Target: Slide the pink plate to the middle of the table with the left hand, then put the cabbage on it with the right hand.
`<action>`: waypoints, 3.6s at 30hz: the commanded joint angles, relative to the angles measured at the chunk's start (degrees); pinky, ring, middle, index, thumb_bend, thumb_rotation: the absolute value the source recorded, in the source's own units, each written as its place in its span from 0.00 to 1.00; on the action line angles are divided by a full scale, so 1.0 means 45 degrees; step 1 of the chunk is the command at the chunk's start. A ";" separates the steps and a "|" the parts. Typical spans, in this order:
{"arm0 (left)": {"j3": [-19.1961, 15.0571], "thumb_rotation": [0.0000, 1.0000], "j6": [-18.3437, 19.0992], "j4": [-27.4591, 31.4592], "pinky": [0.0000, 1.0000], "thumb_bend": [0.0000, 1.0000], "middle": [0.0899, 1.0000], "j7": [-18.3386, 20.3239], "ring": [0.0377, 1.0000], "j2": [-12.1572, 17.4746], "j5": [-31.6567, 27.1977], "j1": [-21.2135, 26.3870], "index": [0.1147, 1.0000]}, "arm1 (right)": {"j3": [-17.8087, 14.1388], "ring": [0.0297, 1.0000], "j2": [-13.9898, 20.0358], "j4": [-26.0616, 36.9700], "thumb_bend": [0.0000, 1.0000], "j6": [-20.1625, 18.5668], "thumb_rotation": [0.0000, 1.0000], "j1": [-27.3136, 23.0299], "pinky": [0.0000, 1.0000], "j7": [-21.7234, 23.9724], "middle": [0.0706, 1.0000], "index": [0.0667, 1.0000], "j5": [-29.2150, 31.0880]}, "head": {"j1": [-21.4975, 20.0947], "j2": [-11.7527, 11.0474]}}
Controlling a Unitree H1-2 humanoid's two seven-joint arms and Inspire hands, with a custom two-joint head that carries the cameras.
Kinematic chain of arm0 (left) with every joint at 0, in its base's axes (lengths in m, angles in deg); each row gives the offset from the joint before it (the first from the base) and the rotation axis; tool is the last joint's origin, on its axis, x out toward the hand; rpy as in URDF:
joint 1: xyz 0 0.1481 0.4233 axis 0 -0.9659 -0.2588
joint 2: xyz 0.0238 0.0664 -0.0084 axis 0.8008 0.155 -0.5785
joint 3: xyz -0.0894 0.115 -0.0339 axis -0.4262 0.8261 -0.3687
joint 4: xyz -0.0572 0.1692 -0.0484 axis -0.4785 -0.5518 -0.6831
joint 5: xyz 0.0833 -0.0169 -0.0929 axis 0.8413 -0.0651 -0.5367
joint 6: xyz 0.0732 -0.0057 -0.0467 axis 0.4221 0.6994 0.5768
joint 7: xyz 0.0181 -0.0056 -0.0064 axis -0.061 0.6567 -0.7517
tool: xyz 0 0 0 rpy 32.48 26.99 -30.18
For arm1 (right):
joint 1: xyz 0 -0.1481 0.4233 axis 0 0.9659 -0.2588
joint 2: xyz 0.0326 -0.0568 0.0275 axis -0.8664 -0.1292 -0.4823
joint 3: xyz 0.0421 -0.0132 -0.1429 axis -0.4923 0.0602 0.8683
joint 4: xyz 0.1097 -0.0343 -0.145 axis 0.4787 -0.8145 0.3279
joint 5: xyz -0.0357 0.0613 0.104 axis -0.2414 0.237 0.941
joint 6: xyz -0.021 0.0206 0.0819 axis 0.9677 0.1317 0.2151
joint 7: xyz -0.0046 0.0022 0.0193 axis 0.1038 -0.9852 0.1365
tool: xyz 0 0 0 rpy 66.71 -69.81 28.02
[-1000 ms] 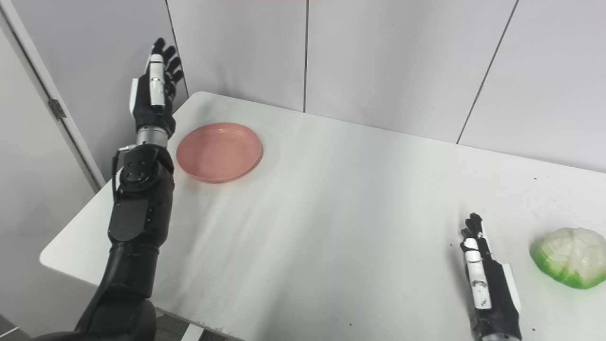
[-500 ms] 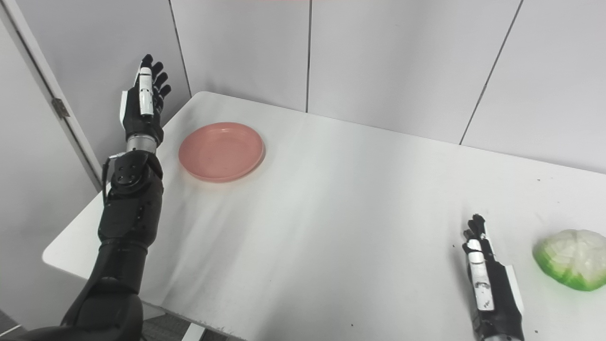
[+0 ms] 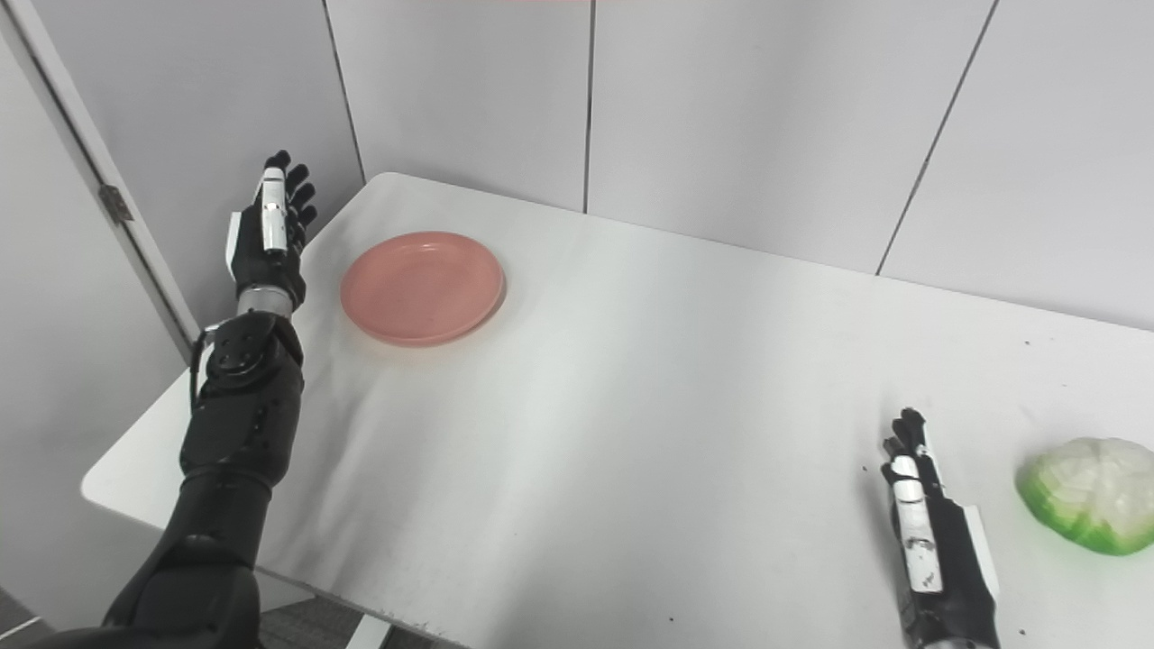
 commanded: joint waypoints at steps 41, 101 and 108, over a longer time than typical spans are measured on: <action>0.1941 1.00 -0.1500 -0.3148 0.90 0.42 0.89 0.0910 0.90 -0.1148 -0.0039 0.0528 0.88 | 0.0026 1.00 -0.0087 0.0053 0.32 0.0161 1.00 0.0017 1.00 0.0194 1.00 1.00 0.0093 | -0.0616 0.0471; 0.5350 1.00 0.2574 0.2557 0.91 0.43 0.91 0.2896 0.91 -0.4676 0.0175 -0.2035 0.90 | 0.0566 1.00 -0.0800 0.0496 0.43 -0.0451 1.00 0.0145 0.99 -0.0406 1.00 1.00 -0.0585 | -0.4787 0.1920; 0.5246 1.00 0.2168 0.2236 0.92 0.42 0.92 0.3161 0.92 -0.4455 0.0211 -0.2157 0.90 | 0.0452 1.00 -0.0861 0.0426 0.45 -0.0307 1.00 0.0080 0.99 -0.0507 1.00 1.00 -0.0520 | -0.5971 0.1854</action>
